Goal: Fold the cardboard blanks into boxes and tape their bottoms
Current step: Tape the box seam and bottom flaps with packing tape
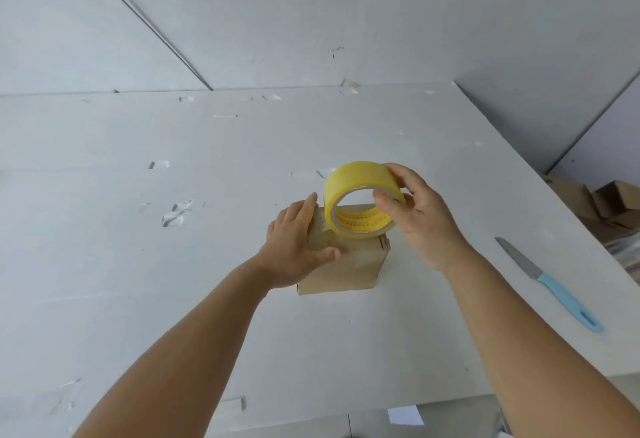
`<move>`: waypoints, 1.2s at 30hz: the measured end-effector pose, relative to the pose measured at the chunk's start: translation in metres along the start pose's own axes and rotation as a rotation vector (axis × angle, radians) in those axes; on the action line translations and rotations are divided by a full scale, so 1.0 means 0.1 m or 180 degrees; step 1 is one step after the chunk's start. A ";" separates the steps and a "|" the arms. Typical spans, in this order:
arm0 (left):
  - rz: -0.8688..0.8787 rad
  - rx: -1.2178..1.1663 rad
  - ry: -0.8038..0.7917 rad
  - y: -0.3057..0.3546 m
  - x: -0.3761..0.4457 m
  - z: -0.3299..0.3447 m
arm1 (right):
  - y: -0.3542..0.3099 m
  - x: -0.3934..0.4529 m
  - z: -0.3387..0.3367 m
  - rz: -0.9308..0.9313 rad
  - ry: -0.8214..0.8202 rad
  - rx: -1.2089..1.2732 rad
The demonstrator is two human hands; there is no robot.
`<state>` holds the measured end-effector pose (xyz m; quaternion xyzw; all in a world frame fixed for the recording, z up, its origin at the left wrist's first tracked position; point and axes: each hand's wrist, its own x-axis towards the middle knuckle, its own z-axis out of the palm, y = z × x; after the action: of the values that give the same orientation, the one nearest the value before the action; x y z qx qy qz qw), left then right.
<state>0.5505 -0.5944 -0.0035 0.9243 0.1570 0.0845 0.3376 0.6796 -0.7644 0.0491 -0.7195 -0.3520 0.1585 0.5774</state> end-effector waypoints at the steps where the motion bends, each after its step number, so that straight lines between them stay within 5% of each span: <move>1: -0.0004 0.0042 -0.0028 0.01 0.00 -0.01 | -0.01 0.00 -0.05 0.0011 -0.0058 -0.0001; 36: -0.0223 0.0297 -0.0271 0.16 -0.03 -0.11 | 0.31 0.06 -0.74 0.0569 -0.0438 -0.0510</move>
<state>0.5483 -0.6004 0.0154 0.9357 0.1785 0.0258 0.3033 0.7411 -0.8157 0.0417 -0.7792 -0.3368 0.2296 0.4761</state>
